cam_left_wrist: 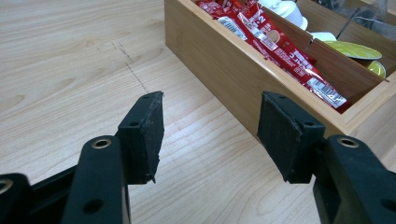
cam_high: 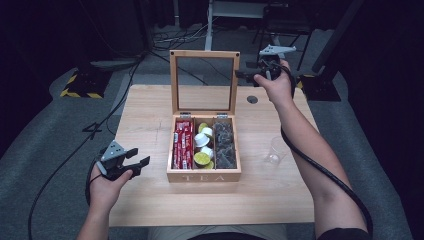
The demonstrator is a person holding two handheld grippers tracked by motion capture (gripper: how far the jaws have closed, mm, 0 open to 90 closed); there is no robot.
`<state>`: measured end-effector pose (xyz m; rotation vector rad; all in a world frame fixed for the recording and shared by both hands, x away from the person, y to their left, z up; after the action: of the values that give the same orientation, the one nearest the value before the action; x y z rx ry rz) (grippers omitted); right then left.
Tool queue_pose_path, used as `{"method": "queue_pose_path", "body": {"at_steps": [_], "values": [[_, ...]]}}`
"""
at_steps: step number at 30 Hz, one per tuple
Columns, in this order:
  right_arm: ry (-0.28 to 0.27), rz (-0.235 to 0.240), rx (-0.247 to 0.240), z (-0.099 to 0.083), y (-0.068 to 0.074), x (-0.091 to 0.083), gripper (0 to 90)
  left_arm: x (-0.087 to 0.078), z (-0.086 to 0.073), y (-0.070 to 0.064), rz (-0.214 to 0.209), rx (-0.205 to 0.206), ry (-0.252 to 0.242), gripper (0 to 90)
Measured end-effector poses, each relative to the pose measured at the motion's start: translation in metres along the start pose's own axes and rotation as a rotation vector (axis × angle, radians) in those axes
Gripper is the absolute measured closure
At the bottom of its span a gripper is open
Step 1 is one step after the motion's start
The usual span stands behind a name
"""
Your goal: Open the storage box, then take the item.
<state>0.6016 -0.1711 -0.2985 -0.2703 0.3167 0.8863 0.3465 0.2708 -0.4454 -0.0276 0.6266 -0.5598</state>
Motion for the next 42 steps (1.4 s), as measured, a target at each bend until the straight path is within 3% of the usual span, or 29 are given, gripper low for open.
{"method": "queue_pose_path", "body": {"at_steps": [12,20,29,35,42], "values": [[-0.006,0.13,-0.026,-0.014,0.044,-0.059,31.9,0.007,0.005,-0.001,-0.017,0.014,0.015,41.2],[0.029,0.204,-0.024,-0.042,0.076,-0.079,32.9,0.013,0.003,-0.004,-0.013,0.032,0.044,39.6],[0.11,0.248,0.036,-0.083,0.097,-0.071,36.1,0.03,-0.01,0.003,-0.004,0.004,0.115,35.4],[0.172,0.27,0.032,-0.1,0.111,-0.058,37.8,0.039,-0.017,0.01,0.01,0.005,0.181,32.2],[0.228,0.312,0.017,-0.112,0.128,-0.044,42.3,0.045,-0.025,0.018,0.026,-0.014,0.219,31.3]]}}
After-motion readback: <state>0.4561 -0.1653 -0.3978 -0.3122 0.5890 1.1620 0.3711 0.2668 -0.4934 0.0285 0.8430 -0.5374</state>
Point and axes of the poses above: each handheld gripper's, and its own axes: x roughly forward along the jaws, z roughly out of its top, y roughly to its left, the point moved 1 cm from there along x, roughly forward along the jaws, and after that the axes turned 6 degrees about -x, right-handed, at the moved point
